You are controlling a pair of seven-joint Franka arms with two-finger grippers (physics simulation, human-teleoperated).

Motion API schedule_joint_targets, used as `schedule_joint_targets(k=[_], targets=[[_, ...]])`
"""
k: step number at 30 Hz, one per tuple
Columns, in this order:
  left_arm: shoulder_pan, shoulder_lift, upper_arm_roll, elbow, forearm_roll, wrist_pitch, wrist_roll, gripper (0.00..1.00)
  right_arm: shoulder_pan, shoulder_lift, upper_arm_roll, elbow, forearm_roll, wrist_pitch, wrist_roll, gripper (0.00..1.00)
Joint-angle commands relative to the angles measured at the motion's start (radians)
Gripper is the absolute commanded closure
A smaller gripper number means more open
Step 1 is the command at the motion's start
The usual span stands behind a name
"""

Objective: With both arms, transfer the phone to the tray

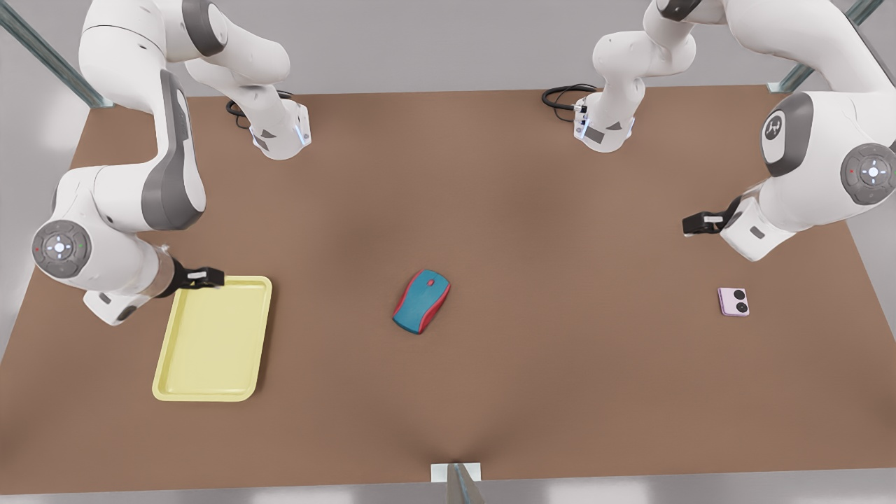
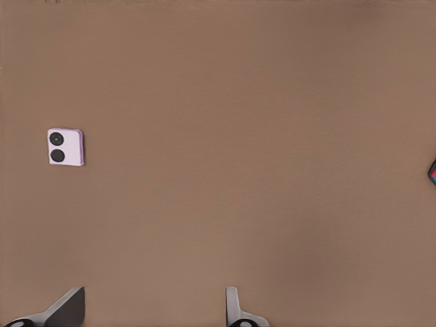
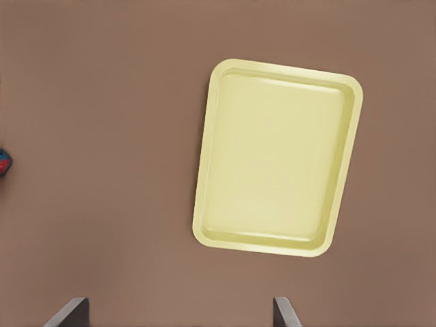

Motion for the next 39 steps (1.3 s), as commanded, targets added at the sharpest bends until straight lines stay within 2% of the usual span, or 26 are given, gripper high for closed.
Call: schedule_joint_targets(k=[1, 3, 4, 6, 8, 10, 17, 23, 39], targets=[[0.000, -0.002, 0.000, 0.000, 0.005, 0.012, -0.035, 0.00, 0.000, -0.001, 0.001, 0.000, 0.000, 0.062, -0.001, 0.00], [0.000, 0.007, 0.006, -0.052, 0.011, 0.025, -0.044, 0.00, 0.000, -0.001, 0.001, 0.000, 0.000, 0.062, -0.001, 0.00], [0.002, 0.028, 0.023, -0.173, 0.055, 0.148, -0.047, 0.00, 0.000, -0.001, -0.001, 0.000, 0.000, 0.062, -0.001, 0.00], [0.046, 0.136, 0.083, -0.235, 0.048, 0.364, 0.028, 0.00, 0.000, -0.001, -0.001, 0.001, 0.000, 0.062, -0.001, 0.00], [0.107, 0.162, 0.084, -0.348, 0.048, 0.551, 0.172, 0.00, 0.000, -0.001, -0.001, 0.000, 0.000, 0.062, -0.001, 0.00], [0.155, 0.206, 0.132, -0.407, 0.045, 0.716, 0.385, 0.00, 0.000, -0.001, -0.001, 0.001, 0.000, 0.062, -0.001, 0.00], [0.348, 0.363, 0.136, -0.399, 0.043, 0.950, 0.775, 0.00, 0.000, -0.001, -0.001, 0.000, 0.000, 0.062, -0.002, 0.00], [0.347, 0.427, 0.136, -0.399, -0.004, 1.067, 0.763, 0.00, 0.000, -0.001, 0.001, 0.001, 0.000, 0.062, -0.002, 0.00], [0.347, 0.491, 0.136, -0.400, -0.009, 1.068, 0.760, 0.00, 0.000, 0.000, 0.001, 0.001, 0.000, 0.062, -0.002, 0.00]])
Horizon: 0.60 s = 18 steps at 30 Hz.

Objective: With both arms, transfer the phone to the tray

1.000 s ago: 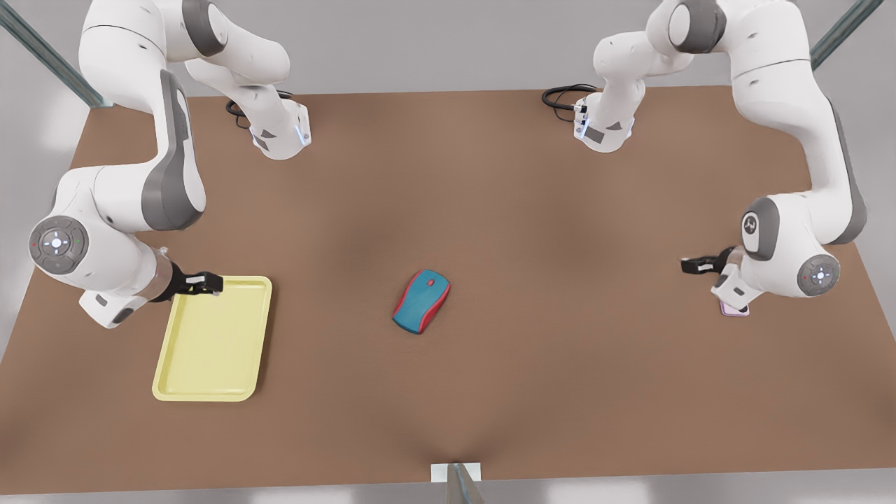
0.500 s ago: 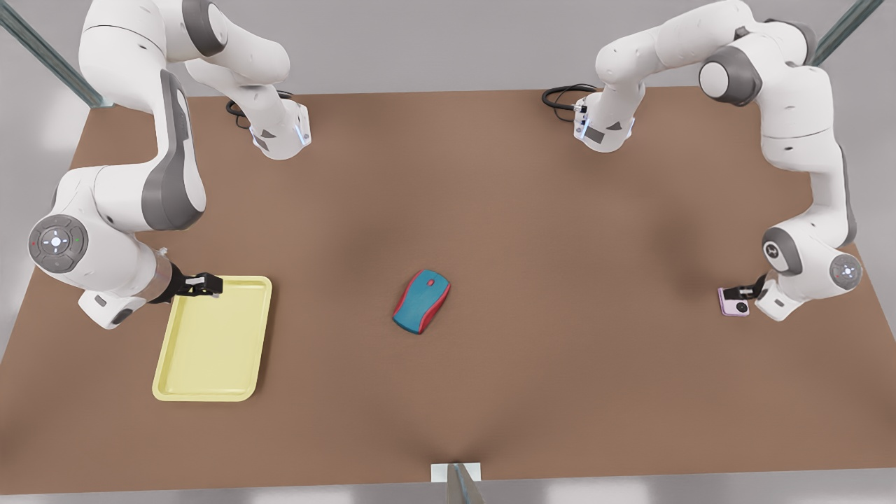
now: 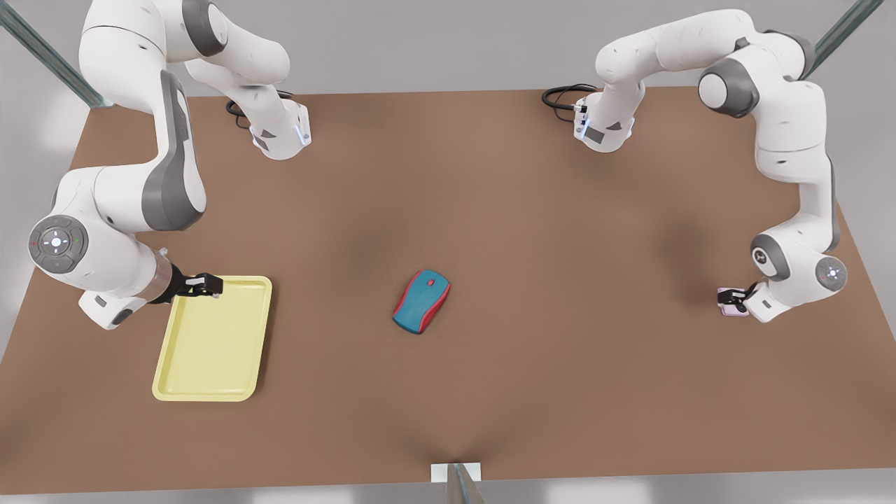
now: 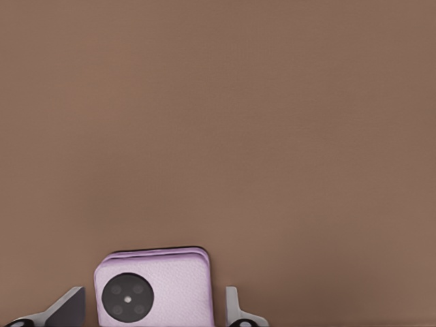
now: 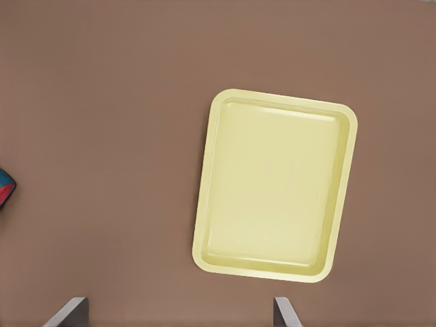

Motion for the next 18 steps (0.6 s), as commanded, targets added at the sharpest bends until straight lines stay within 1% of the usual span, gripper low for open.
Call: schedule_joint_targets(k=[1, 4, 5, 6, 18], targets=[[0.001, 0.005, 0.000, 0.000, 0.001, 0.012, 0.145, 0.00, 0.000, -0.001, 0.000, 0.001, 0.001, 0.000, -0.001, 0.00], [-0.001, 0.013, 0.000, 0.002, 0.002, 0.012, 0.143, 0.00, 0.000, -0.003, 0.000, 0.001, 0.005, 0.000, 0.001, 0.00], [0.001, 0.005, 0.000, 0.002, 0.002, 0.012, 0.123, 0.11, 0.000, -0.003, 0.000, 0.001, 0.005, 0.000, 0.001, 0.00], [-0.001, 0.004, 0.000, 0.002, 0.004, 0.010, 0.120, 0.17, 0.000, -0.003, 0.000, 0.001, 0.005, 0.000, 0.001, 0.00], [-0.005, 0.004, 0.000, 0.002, 0.005, 0.009, -0.010, 0.18, 0.002, -0.003, 0.000, 0.001, 0.005, 0.000, 0.001, 0.00]])
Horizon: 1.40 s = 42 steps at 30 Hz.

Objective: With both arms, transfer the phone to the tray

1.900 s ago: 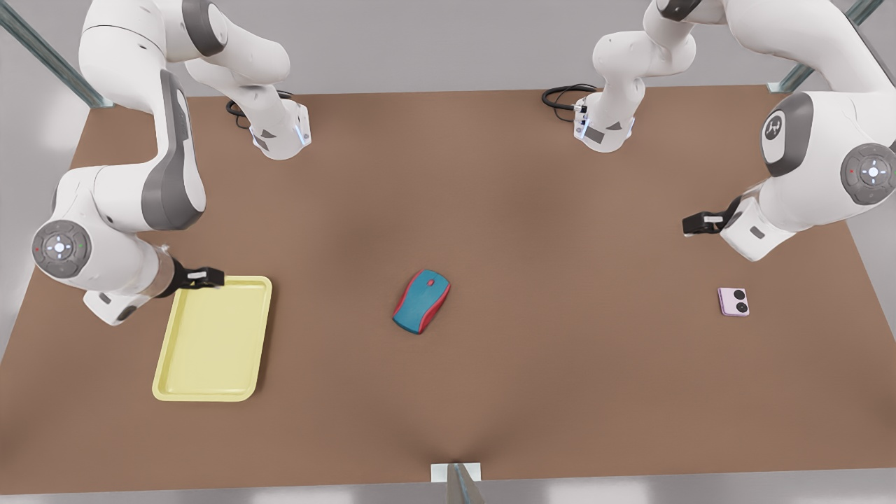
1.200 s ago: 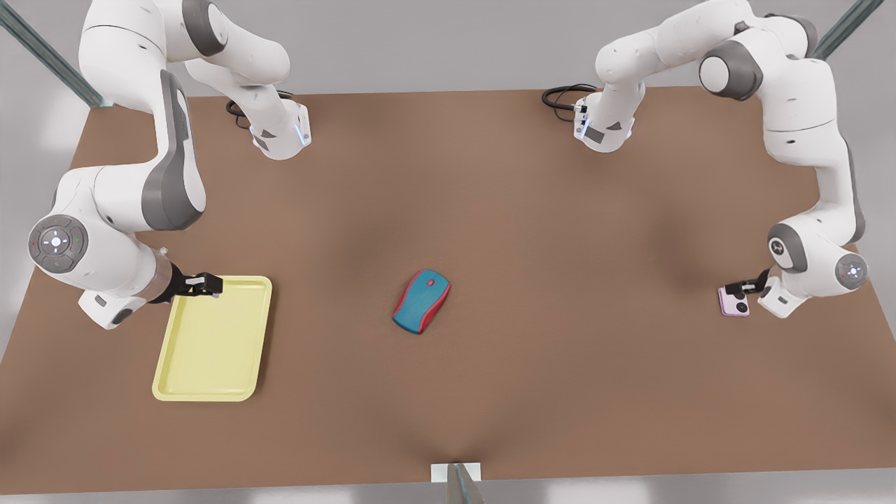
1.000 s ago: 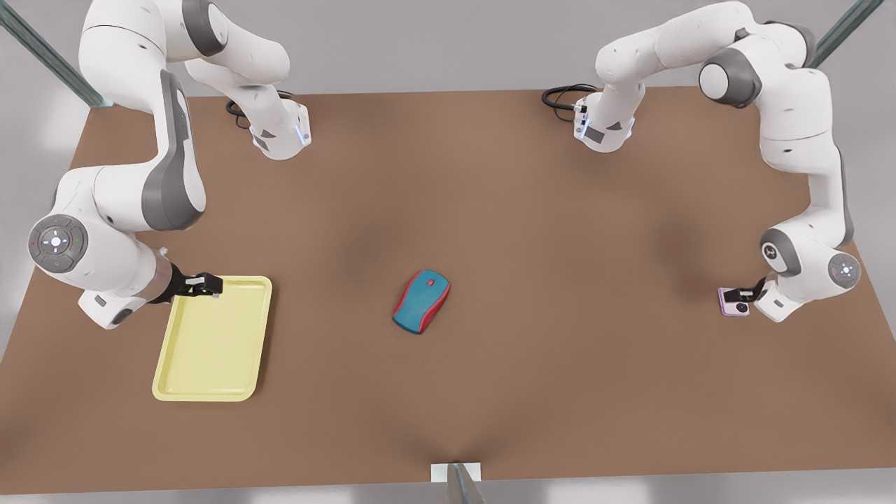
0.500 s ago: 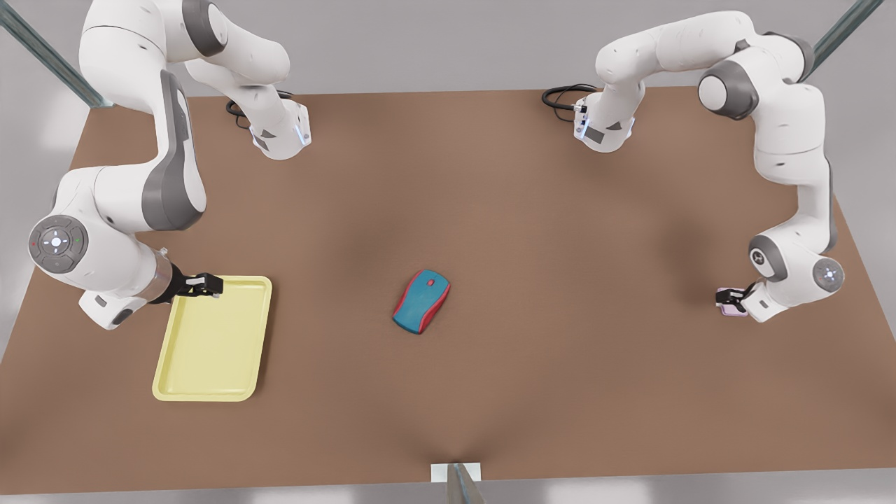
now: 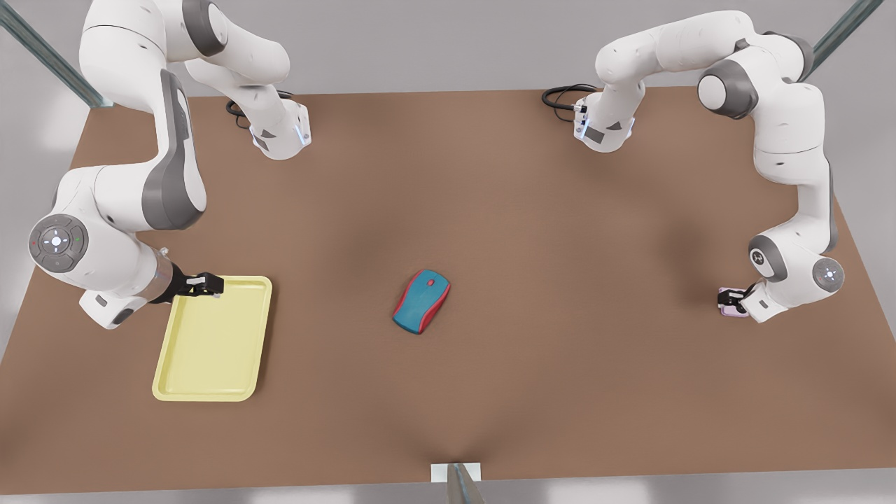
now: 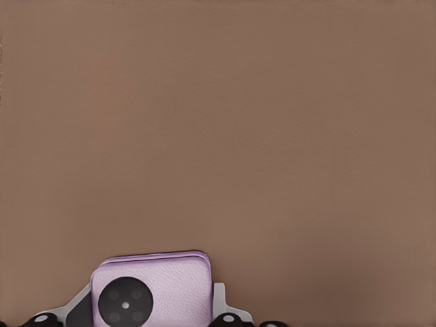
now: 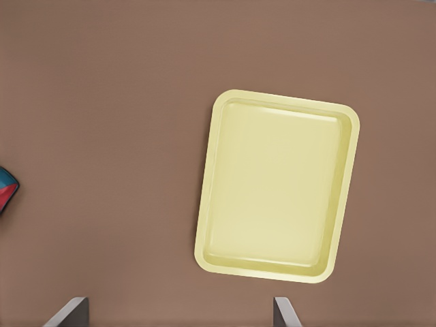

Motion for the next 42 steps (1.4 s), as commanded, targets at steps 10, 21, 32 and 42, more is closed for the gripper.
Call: schedule_joint_targets(k=[10, 21, 32, 42], targets=[[0.000, 0.007, 0.001, 0.000, 0.000, 0.000, -0.046, 0.17, -0.002, -0.001, 0.000, 0.001, 0.002, 0.000, -0.001, 0.00], [0.000, 0.010, -0.001, 0.000, -0.002, 0.002, -0.048, 0.17, -0.002, -0.001, -0.001, 0.001, 0.001, 0.000, -0.001, 0.00], [-0.005, -0.016, -0.001, 0.000, 0.006, -0.018, -0.084, 0.20, -0.002, -0.001, 0.000, 0.001, 0.001, 0.000, -0.001, 0.00], [-0.768, -0.151, -0.002, 0.031, -0.003, -0.340, -1.307, 0.19, -0.002, -0.001, 0.000, -0.001, 0.001, 0.000, -0.001, 0.00]])
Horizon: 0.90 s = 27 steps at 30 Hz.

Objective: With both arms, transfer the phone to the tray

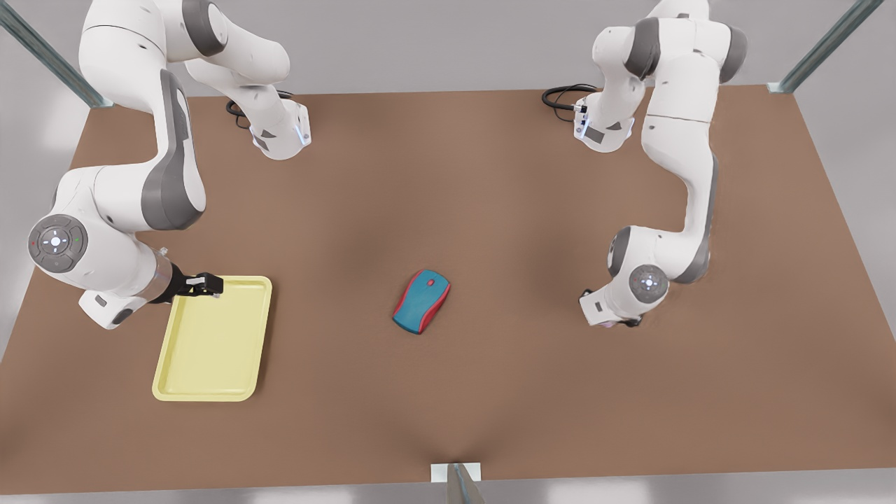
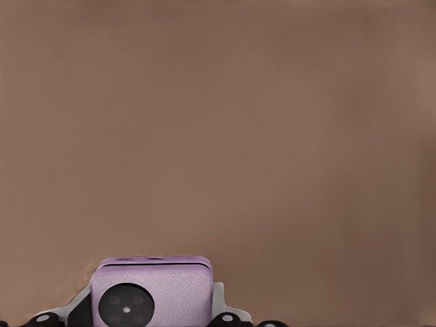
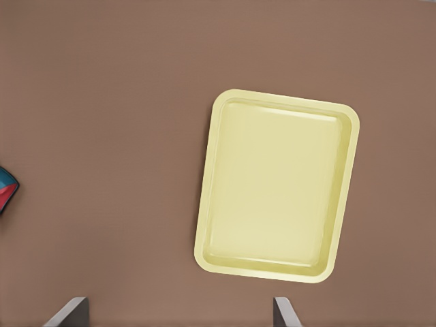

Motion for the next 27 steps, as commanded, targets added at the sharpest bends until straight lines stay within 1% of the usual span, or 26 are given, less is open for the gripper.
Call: schedule_joint_targets(k=[1, 2, 3, 5, 6, 8, 9, 14, 16, 18, 19, 20, 23, 26, 27], targets=[[-0.128, 0.049, -0.006, 0.108, -0.009, -0.183, -1.085, 0.19, 0.000, -0.001, -0.001, 0.002, 0.000, 0.000, 0.000, 0.00], [-0.188, 0.117, -0.009, 0.243, -0.046, -0.303, -1.206, 0.19, 0.000, -0.001, 0.000, 0.000, 0.001, 0.000, 0.000, 0.00], [-0.240, 0.144, -0.009, 0.291, -0.080, -0.334, -1.257, 0.19, 0.000, -0.001, 0.000, 0.002, 0.000, 0.000, 0.000, 0.00], [-0.312, 0.184, -0.009, 0.355, -0.140, -0.333, -1.372, 0.19, 0.000, -0.001, 0.000, 0.002, 0.001, 0.000, 0.000, 0.00], [-0.322, 0.194, -0.009, 0.360, -0.143, -0.319, -1.387, 0.19, 0.000, 0.000, 0.000, 0.002, 0.001, 0.000, 0.000, 0.00], [-0.349, 0.186, -0.009, 0.392, -0.167, -0.362, -1.449, 0.19, 0.000, -0.001, 0.000, 0.002, 0.000, 0.000, 0.000, 0.00], [-0.383, 0.186, -0.009, 0.394, -0.167, -0.365, -1.493, 0.19, 0.000, 0.000, 0.000, 0.002, 0.001, 0.000, 0.000, 0.00], [-0.426, 0.169, -0.009, 0.397, -0.184, -0.365, -1.545, 0.19, 0.000, -0.001, 0.000, 0.000, 0.001, 0.000, 0.000, 0.00], [-0.503, 0.184, -0.009, 0.424, -0.201, -0.345, -1.584, 0.19, 0.000, 0.000, 0.000, 0.002, 0.001, 0.000, 0.000, 0.00], [-0.562, 0.255, -0.017, 0.518, -0.255, -0.340, -1.617, 0.19, 0.000, -0.001, 0.000, 0.002, 0.001, 0.000, 0.000, 0.00], [-0.584, 0.284, -0.017, 0.532, -0.308, -0.285, -1.631, 0.19, 0.000, -0.001, 0.000, 0.002, 0.001, 0.000, 0.000, 0.00], [-0.596, 0.312, -0.040, 0.532, -0.330, -0.219, -1.625, 0.19, 0.000, -0.001, 0.000, 0.002, 0.001, 0.000, 0.000, 0.00], [-0.593, 0.385, -0.084, 0.587, -0.330, -0.125, -1.611, 0.19, 0.000, 0.000, 0.000, 0.000, 0.001, 0.000, 0.000, 0.00], [-0.593, 0.436, -0.087, 0.602, -0.330, -0.020, -1.610, 0.18, 0.000, -0.001, 0.000, 0.002, 0.000, 0.000, 0.000, 0.00], [-0.593, 0.441, -0.087, 0.602, -0.330, -0.010, -1.610, 0.18, 0.000, 0.000, 0.000, 0.002, 0.001, 0.000, 0.000, 0.00]])
